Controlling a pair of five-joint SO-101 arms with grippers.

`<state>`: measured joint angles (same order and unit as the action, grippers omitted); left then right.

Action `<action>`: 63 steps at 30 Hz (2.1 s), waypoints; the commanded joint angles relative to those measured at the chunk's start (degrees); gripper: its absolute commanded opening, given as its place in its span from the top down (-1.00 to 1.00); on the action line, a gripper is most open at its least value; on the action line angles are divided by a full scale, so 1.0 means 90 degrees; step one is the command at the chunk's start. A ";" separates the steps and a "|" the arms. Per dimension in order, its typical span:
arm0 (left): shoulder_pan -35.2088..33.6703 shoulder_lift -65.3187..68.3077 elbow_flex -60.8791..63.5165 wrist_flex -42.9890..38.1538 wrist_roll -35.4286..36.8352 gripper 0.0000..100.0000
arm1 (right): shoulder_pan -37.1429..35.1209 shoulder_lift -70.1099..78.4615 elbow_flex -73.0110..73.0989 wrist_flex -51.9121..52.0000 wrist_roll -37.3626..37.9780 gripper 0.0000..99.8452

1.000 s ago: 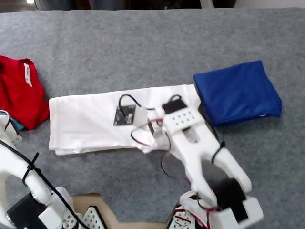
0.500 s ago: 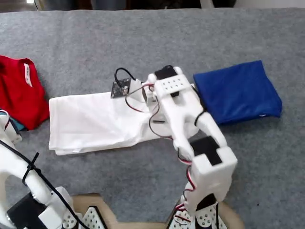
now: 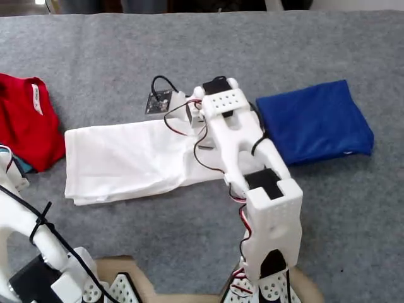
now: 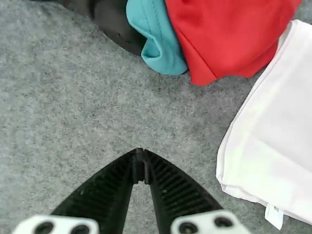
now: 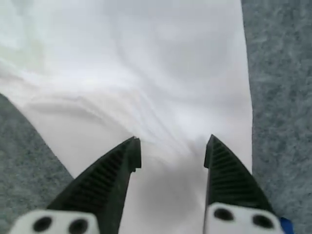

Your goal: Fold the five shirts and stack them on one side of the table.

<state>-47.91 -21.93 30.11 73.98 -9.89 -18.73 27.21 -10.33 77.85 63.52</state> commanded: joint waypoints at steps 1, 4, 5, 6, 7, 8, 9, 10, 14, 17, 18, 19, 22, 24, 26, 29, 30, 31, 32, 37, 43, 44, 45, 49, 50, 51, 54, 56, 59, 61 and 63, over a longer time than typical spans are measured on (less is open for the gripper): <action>0.0073 -0.0156 -0.0259 0.0000 -0.0039 0.94 | 0.0088 -0.0063 -0.0562 0.0371 -0.0283 0.55; 0.0073 -0.0166 -0.0259 0.0010 -0.0039 0.94 | 0.0147 -0.0063 -0.1070 0.0879 -0.0703 0.56; 0.0073 -0.0166 -0.0259 0.0020 -0.0039 0.94 | 0.0186 -0.0063 -0.1284 0.1055 -0.0889 0.59; 0.0073 -0.0166 -0.0259 0.0029 -0.0039 0.94 | 0.0225 -0.0063 -0.1538 0.1182 -0.1074 0.63; 0.0073 -0.0176 -0.0259 0.0029 -0.0039 0.94 | 0.0264 -0.0063 -0.1792 0.1289 -0.1241 0.69; 0.0073 -0.0176 -0.0259 0.0029 -0.0039 0.94 | 0.0352 -0.0063 -0.2046 0.1377 -0.1426 0.76; 0.0073 -0.0176 -0.0259 0.0029 -0.0039 0.94 | 0.0440 -0.0063 -0.2291 0.1446 -0.1641 0.83; 0.0073 -0.0176 -0.0259 0.0029 -0.0039 0.94 | 0.0518 -0.0063 -0.2505 0.1524 -0.1827 0.90; 0.0063 -0.0176 -0.0259 0.0029 -0.0029 0.94 | 0.0684 -0.0034 -0.2965 0.2295 -0.2110 0.97; 0.0063 -0.0176 -0.0249 0.0029 -0.0039 0.94 | 0.0918 -0.0015 -0.2926 0.2393 -0.2452 0.97; 0.0063 -0.0176 -0.0259 0.0029 -0.0039 0.94 | 0.0977 0.0015 -0.2808 0.2354 -0.2569 0.97; 0.0063 -0.0176 -0.0259 0.0029 -0.0049 0.94 | 0.1006 0.0083 -0.2662 0.2286 -0.2667 0.97; 0.0054 -0.0176 -0.0259 0.0029 -0.0059 0.94 | 0.1114 0.0425 -0.2193 0.1788 -0.2950 0.97; 0.0054 -0.0176 -0.0200 0.0029 -0.0059 0.94 | 0.1211 0.0757 -0.1968 0.1241 -0.3165 0.97; 0.0063 -0.0176 -0.0151 0.0020 -0.0039 0.94 | 0.1270 0.1138 -0.1880 0.0742 -0.3341 0.97; 0.0063 -0.0176 -0.0034 -0.0010 -0.0039 0.94 | 0.1270 0.1685 -0.1880 0.0391 -0.3419 0.97; 0.0063 -0.0176 -0.0015 -0.0010 -0.0039 0.94 | 0.1270 0.1792 -0.1910 0.0371 -0.3419 0.97; 0.0063 -0.0176 -0.0015 0.0010 -0.0039 0.94 | 0.1270 0.1822 -0.1998 0.0420 -0.3429 0.97; 0.0063 -0.0176 -0.0015 0.0010 -0.0039 0.94 | 0.1270 0.1822 -0.2085 0.0527 -0.3429 0.97; 0.0063 -0.0176 -0.0024 -0.0010 -0.0039 0.94 | 0.1250 0.1548 -0.2974 0.1397 -0.3409 0.97; 0.0063 -0.0176 -0.0034 -0.0010 -0.0039 0.94 | 0.1211 0.1079 -0.3922 0.2530 -0.3438 0.97; 0.0063 -0.0176 -0.0044 -0.0010 -0.0039 0.94 | 0.1153 0.1001 -0.3932 0.2608 -0.3477 0.97; 0.0063 -0.0176 -0.0044 -0.0010 -0.0039 0.94 | 0.1094 0.0874 -0.3834 0.2608 -0.3595 0.97; 0.0063 -0.0176 -0.0063 -0.0010 -0.0059 0.94 | 0.0440 0.0220 -0.2906 0.2598 -0.3888 0.97; 0.0063 -0.0176 -0.0073 0.0000 -0.0059 0.94 | 0.0156 0.0093 -0.2574 0.2589 -0.3907 0.97; 0.0063 -0.0176 -0.0073 0.0020 -0.0059 0.94 | -0.0147 0.0015 -0.2222 0.2510 -0.3907 0.97; 0.0063 -0.0176 -0.0044 0.0020 -0.0059 0.94 | -0.0742 -0.0005 -0.1167 0.1719 -0.3976 0.97; 0.0063 -0.0176 -0.0054 0.0020 -0.0068 0.94 | -0.0821 0.0122 -0.0532 0.0840 -0.4142 0.97; 0.0063 -0.0176 -0.0073 0.0020 -0.0068 0.94 | -0.0860 0.0386 0.0103 0.0020 -0.4259 0.97; 0.0063 -0.0176 -0.0073 0.0029 -0.0068 0.94 | -0.0899 0.0552 0.0269 -0.0176 -0.4249 0.97; 0.0063 -0.0176 -0.0044 0.0029 -0.0068 0.93 | -0.0889 0.0640 0.0278 -0.0195 -0.4249 0.97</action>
<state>-47.91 -21.93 30.29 73.98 -9.89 -25.85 32.66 -8.31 77.93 25.89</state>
